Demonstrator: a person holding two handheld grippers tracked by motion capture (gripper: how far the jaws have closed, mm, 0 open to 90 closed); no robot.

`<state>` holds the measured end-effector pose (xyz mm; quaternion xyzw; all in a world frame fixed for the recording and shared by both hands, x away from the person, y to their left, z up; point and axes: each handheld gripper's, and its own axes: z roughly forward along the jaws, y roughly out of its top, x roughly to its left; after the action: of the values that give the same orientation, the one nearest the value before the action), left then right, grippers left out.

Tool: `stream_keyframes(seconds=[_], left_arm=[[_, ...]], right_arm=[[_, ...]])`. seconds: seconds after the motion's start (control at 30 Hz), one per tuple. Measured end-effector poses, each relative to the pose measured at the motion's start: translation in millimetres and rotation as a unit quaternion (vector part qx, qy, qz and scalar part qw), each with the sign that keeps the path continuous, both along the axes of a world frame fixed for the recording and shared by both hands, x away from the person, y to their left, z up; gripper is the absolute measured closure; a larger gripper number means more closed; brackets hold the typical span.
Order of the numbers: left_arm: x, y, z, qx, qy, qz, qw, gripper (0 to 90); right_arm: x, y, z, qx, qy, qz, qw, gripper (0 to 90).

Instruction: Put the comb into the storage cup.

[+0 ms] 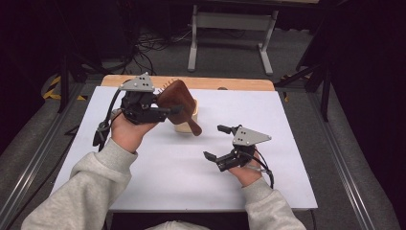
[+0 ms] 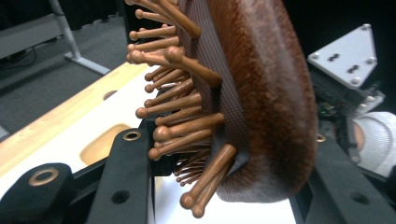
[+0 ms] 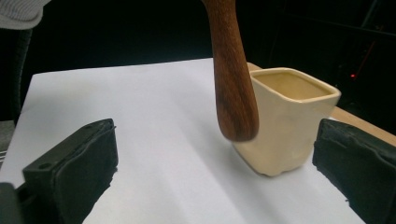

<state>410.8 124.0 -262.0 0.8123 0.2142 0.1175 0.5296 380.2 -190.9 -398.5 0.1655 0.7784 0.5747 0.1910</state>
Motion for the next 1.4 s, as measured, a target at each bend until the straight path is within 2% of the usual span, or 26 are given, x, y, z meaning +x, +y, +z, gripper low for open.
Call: stream_keyframes(seconds=[0.3, 0.6, 0.87, 1.0, 1.4], left_arm=[[8.8, 1.6, 20.3, 0.006, -0.009, 0.014, 0.9998, 57.7], [21.9, 6.9, 29.8, 0.007, -0.012, 0.036, 0.9993, 57.4], [36.3, 10.5, 29.4, 0.005, -0.006, 0.053, 0.9986, 57.2], [42.4, 9.1, 27.2, 0.0, 0.001, 0.058, 0.9983, 57.1], [59.4, 4.8, 21.3, 0.003, 0.004, 0.075, 0.9971, 57.0]], right_arm=[[-0.9, -15.8, 1.5, 0.012, -0.005, -0.018, 0.9997, 0.8], [-0.9, -21.9, 3.3, 0.018, -0.007, -0.029, 0.9994, 0.8], [-0.7, -24.1, 4.2, 0.022, -0.011, -0.032, 0.9992, 0.8], [-1.3, -23.3, 4.4, 0.024, -0.01, -0.029, 0.9993, 0.8], [-2.3, -22.1, 4.6, 0.024, -0.012, -0.026, 0.9993, 0.8]])
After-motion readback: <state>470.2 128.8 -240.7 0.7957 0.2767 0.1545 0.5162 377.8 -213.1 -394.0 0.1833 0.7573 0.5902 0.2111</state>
